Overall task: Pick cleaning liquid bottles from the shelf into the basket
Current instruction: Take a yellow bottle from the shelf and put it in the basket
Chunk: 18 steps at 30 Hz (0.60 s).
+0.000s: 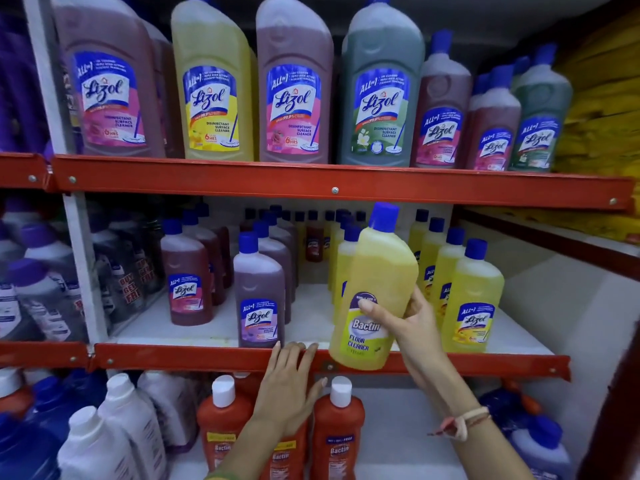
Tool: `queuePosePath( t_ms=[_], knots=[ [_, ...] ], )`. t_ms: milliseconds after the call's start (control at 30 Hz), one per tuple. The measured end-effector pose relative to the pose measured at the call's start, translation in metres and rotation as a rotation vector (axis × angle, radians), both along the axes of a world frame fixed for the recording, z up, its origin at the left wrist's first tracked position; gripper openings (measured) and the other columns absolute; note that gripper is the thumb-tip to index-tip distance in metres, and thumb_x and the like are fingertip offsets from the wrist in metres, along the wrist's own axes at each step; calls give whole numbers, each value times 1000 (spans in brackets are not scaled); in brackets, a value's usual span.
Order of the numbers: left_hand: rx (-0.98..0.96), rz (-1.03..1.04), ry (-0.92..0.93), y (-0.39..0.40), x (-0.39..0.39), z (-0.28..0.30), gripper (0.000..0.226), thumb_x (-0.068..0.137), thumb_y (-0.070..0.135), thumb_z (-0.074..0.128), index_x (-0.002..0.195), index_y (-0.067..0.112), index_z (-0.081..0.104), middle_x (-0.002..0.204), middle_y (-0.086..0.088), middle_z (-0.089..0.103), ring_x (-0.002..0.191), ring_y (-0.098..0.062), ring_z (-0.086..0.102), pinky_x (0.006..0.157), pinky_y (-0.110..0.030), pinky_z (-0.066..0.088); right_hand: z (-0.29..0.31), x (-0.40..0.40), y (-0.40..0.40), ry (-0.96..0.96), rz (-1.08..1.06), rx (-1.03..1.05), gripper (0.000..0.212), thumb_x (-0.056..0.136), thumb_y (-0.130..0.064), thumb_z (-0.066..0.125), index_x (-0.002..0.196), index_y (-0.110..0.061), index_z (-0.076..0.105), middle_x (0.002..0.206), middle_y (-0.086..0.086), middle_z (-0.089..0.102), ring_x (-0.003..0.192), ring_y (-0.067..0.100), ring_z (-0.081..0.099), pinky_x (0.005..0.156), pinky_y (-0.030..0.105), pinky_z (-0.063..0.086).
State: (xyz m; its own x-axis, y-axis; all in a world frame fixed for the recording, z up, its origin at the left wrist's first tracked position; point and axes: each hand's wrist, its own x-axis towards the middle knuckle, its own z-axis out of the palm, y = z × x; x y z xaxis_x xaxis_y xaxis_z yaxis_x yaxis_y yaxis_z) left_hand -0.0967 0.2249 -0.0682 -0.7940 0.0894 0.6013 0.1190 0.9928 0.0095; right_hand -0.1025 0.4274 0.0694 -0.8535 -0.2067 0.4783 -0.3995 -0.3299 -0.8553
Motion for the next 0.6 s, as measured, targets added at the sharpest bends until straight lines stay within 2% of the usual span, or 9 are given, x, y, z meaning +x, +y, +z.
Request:
queuePosePath(
  t_ms=[100,267,433,500,600],
  knots=[
    [18,-29,-5,-3,-1,-1,54,87,50,37,127,15,49,113,-5,60,113,-25,54,106,-40,18,-1,1,0,-83,278,-60,70,41,-35,94,102,-15,66,95,6,77,86,24,72,69,31,59],
    [-12,-40,-61,-5,0,-1,62,83,48,35,133,13,46,116,-8,59,116,-26,53,105,-42,17,-2,6,1,-127,529,-79,75,36,-38,96,100,-9,69,91,10,77,80,23,73,73,35,61],
    [26,-52,-30,-4,-2,-3,58,87,48,31,132,16,47,116,-5,60,115,-24,54,106,-40,18,-3,10,4,-116,584,-6,77,35,-39,96,101,-10,69,92,10,77,81,25,73,76,38,60],
    [24,-53,-65,-4,1,-2,60,93,52,19,132,15,47,117,-6,60,116,-24,54,107,-39,16,-3,10,4,-107,576,17,77,39,-38,95,105,-9,66,95,11,76,84,26,72,78,39,59],
    [115,-116,-132,-5,6,11,92,80,72,-9,138,18,39,132,-4,51,128,-21,41,114,-35,7,-3,12,6,-109,535,39,76,40,-35,95,105,-8,66,96,12,76,84,27,72,77,39,60]
  ],
)
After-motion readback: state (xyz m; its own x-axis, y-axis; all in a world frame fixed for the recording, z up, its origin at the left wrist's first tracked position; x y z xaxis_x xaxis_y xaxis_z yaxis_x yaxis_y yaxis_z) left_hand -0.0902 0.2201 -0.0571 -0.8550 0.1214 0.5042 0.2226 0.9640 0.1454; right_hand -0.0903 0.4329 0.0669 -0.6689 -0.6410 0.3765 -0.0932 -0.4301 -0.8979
